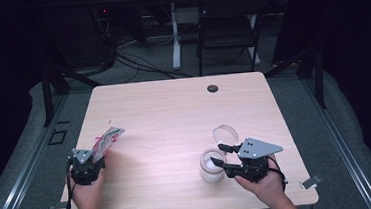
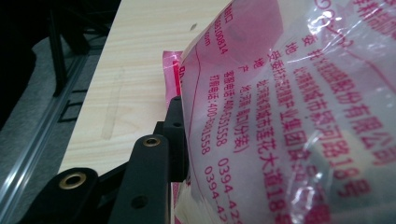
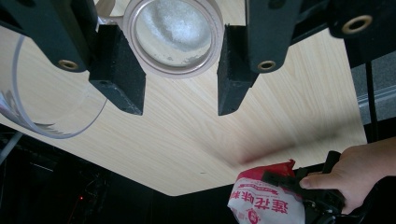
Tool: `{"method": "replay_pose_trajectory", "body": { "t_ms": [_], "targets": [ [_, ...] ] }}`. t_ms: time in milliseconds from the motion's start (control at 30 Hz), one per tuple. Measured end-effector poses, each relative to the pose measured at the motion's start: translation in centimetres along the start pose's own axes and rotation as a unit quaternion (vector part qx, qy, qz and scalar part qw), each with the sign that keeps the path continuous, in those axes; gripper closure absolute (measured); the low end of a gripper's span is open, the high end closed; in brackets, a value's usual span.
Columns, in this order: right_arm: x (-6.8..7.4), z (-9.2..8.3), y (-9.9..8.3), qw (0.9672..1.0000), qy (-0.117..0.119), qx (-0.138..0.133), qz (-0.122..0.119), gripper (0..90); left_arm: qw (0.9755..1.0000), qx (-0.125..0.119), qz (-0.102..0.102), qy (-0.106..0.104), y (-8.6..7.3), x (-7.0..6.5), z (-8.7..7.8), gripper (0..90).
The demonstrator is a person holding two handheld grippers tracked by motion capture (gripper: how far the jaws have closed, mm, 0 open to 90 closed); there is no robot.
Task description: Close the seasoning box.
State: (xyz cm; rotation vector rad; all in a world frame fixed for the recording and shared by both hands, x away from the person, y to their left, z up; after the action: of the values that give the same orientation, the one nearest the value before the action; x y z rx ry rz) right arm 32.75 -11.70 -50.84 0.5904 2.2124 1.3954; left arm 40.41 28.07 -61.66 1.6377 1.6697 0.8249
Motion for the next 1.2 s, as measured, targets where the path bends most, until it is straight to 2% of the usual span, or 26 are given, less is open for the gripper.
{"method": "replay_pose_trajectory", "body": {
  "t_ms": [67, 167, 367, 433, 500, 633, 700, 733, 800, 900, 933, 1000, 1100, 1200],
  "targets": [
    [0.0, -0.1, 0.0, 1.0000, -0.001, -0.002, 0.001, 52.1, 1.0000, 0.007, -0.001, 0.005, -0.4, 0.2, 0.4, 68.0],
    [0.0, -0.2, 0.1, 1.0000, -0.002, -0.003, 0.001, 52.0, 0.9997, 0.017, 0.009, 0.013, -0.7, 0.2, 0.7, 67.9],
    [-0.1, -0.2, 0.0, 1.0000, -0.003, -0.002, 0.001, 52.0, 0.9993, 0.034, 0.014, 0.007, -1.2, -0.1, 1.0, 66.5],
    [-0.1, -0.2, 0.0, 1.0000, -0.003, -0.003, 0.003, 51.8, 0.9992, 0.035, 0.014, 0.008, -1.2, -0.1, 1.2, 63.2],
    [-0.2, -0.2, 0.1, 1.0000, -0.003, -0.004, 0.004, 51.6, 0.9990, 0.040, 0.017, -0.001, -1.4, -0.4, 1.2, 56.4],
    [-0.1, -0.1, 0.0, 1.0000, 0.000, -0.004, 0.004, 51.6, 0.9994, 0.023, 0.024, -0.008, -1.1, -0.8, 1.0, 45.8],
    [0.0, 0.0, 0.0, 1.0000, 0.002, -0.001, 0.003, 51.6, 0.9993, 0.024, 0.027, -0.005, -1.0, -0.9, 0.9, 44.7],
    [0.0, 0.0, -0.1, 1.0000, 0.002, 0.000, 0.003, 51.6, 0.9990, 0.027, 0.035, -0.002, -1.0, -0.9, 0.8, 44.4],
    [0.1, 0.1, -0.1, 1.0000, 0.005, -0.001, 0.004, 51.6, 0.9990, 0.029, 0.035, 0.000, -0.9, -1.1, 0.7, 42.0],
    [0.1, 0.1, 0.0, 1.0000, 0.004, -0.002, 0.004, 51.5, 0.9991, 0.019, 0.038, -0.004, -0.6, -1.3, 0.3, 32.0],
    [0.0, 0.1, 0.0, 1.0000, 0.001, -0.001, 0.003, 51.4, 0.9993, 0.015, 0.034, -0.011, -0.4, -1.6, 0.2, 32.0],
    [-0.1, 0.1, -0.1, 1.0000, -0.001, 0.001, 0.002, 51.2, 0.9988, 0.012, 0.042, -0.022, -0.3, -2.1, -0.1, 30.8],
    [-0.1, 0.0, -0.1, 1.0000, -0.002, -0.001, 0.002, 51.1, 0.9983, 0.002, 0.052, -0.026, 0.0, -2.7, -0.5, 28.1],
    [-0.2, 0.0, -0.1, 1.0000, -0.002, -0.003, 0.004, 51.0, 0.9977, 0.004, 0.058, -0.035, 0.0, -3.3, -0.9, 28.1]
  ]
}}
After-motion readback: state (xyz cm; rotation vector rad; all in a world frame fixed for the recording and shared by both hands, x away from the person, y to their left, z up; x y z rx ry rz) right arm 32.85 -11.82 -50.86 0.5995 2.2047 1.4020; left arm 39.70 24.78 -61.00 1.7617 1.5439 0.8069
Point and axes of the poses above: each handheld gripper's, and its own axes: z roughly forward along the jaws, y roughly out of its top, x roughly to its left, the point moved 10 cm from there along z, roughly forward along the jaws, and after that the axes turned 7 degrees about -z, right-handed, at the moved point
